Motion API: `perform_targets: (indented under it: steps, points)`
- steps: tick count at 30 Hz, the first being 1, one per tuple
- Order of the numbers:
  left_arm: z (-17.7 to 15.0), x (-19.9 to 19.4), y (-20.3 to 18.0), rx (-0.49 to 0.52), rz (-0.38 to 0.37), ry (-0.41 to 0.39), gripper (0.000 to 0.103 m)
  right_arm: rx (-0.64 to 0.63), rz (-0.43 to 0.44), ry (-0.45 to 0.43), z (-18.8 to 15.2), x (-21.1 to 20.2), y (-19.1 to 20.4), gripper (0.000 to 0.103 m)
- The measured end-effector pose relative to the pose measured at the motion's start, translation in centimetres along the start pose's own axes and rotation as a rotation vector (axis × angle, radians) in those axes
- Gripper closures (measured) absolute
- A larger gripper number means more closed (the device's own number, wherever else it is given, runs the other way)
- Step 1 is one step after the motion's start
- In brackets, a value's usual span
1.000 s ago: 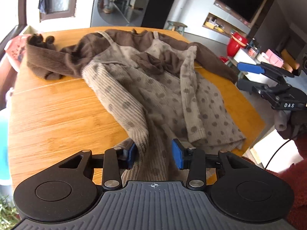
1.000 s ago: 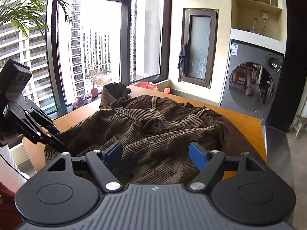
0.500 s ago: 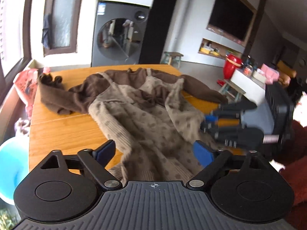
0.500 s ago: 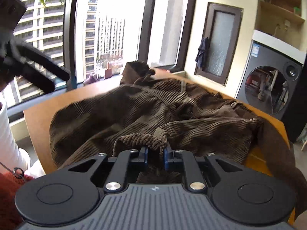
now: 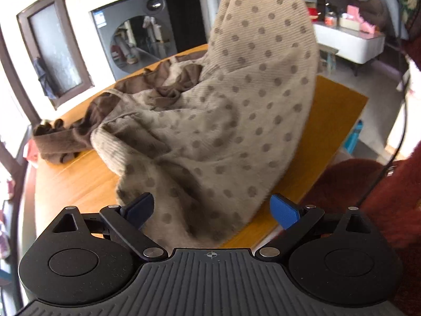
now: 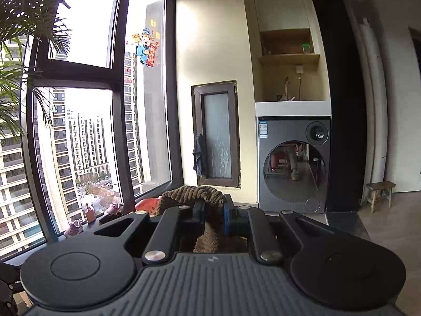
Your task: Fold clothes
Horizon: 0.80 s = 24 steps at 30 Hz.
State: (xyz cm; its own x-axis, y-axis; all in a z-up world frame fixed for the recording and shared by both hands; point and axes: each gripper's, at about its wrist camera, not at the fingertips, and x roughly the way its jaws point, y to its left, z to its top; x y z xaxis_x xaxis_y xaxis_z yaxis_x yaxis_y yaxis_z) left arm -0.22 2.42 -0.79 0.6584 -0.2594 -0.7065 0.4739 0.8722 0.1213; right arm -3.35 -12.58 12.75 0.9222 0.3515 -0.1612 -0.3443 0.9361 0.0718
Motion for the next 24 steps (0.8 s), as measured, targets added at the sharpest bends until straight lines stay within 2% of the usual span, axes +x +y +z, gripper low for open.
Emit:
perform_targets:
  steps: [5,9,11,13,15,18,21,24]
  points:
    - [0.4,-0.8,-0.2,0.040,-0.001,-0.036,0.005,0.064,0.010,-0.031,1.6,1.3,-0.7,0.092]
    - [0.8,-1.3,-0.5,0.076,-0.004,-0.064,0.000,0.047,0.022,-0.038,1.6,1.7,0.3,0.092]
    - [1.4,-0.6,-2.3,0.117,-0.004,-0.071,0.000,0.042,0.034,-0.036,1.5,1.9,0.8,0.092]
    - [2.1,1.1,-3.0,0.112,0.017,-0.059,0.000,0.048,0.033,-0.042,1.8,2.0,0.9,0.092]
    - [2.4,3.1,-3.2,0.089,0.085,-0.026,0.000,0.053,0.012,-0.051,1.8,1.6,0.3,0.092]
    - [1.5,4.6,-3.5,0.155,0.238,-0.020,0.000,0.060,-0.023,-0.064,1.9,1.0,-0.6,0.092]
    - [0.9,3.8,-1.8,0.209,0.397,-0.033,0.000,0.067,-0.057,-0.077,2.0,0.3,-1.6,0.092]
    - [2.0,1.1,2.0,0.182,0.595,-0.080,0.000,0.083,-0.078,-0.082,2.1,-0.1,-2.5,0.092]
